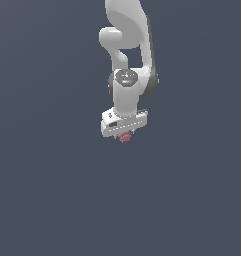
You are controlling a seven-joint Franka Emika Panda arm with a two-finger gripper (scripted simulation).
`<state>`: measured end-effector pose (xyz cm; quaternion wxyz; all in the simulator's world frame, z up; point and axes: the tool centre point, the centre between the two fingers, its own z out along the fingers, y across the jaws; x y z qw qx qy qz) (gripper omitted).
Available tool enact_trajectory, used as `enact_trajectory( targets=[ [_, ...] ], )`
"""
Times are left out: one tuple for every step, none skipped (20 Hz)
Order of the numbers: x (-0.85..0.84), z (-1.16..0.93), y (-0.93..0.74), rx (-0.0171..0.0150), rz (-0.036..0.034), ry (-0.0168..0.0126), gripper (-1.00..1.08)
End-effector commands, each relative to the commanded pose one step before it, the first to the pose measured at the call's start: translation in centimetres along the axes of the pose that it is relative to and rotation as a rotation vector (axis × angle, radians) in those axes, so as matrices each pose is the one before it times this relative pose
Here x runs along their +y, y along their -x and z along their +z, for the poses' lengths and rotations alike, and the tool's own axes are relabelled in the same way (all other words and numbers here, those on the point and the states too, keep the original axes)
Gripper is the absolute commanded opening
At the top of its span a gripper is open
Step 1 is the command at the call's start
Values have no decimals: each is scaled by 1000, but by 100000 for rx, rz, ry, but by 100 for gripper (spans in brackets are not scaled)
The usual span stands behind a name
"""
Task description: Pick up the object and move it to a goal position.
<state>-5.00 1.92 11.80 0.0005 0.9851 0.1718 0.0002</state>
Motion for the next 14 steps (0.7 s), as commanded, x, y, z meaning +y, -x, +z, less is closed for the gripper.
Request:
enact_trajectory(
  targets=[
    [-1749, -1657, -45, -27, 39, 34, -100],
    [-606, -580, -45, 0, 0, 0, -100],
    [-561, -537, -44, 0, 0, 0, -100],
    [-512, -491, -41, 0, 0, 0, -100],
    [-460, -442, -38, 0, 0, 0, -100],
    [-407, -391, -36, 0, 0, 0, -100],
    [-353, -340, -35, 0, 0, 0, -100],
    [-298, -287, -35, 0, 0, 0, -100],
    [-242, -233, -35, 0, 0, 0, -100],
    [-186, -179, -37, 0, 0, 0, -100],
    [-120, -93, -47, -39, -11, -89, -100],
    [-72, -69, -42, 0, 0, 0, -100],
    [-15, -14, -43, 0, 0, 0, -100],
    [23, -1, -11, 27, 14, -38, -100]
  ],
)
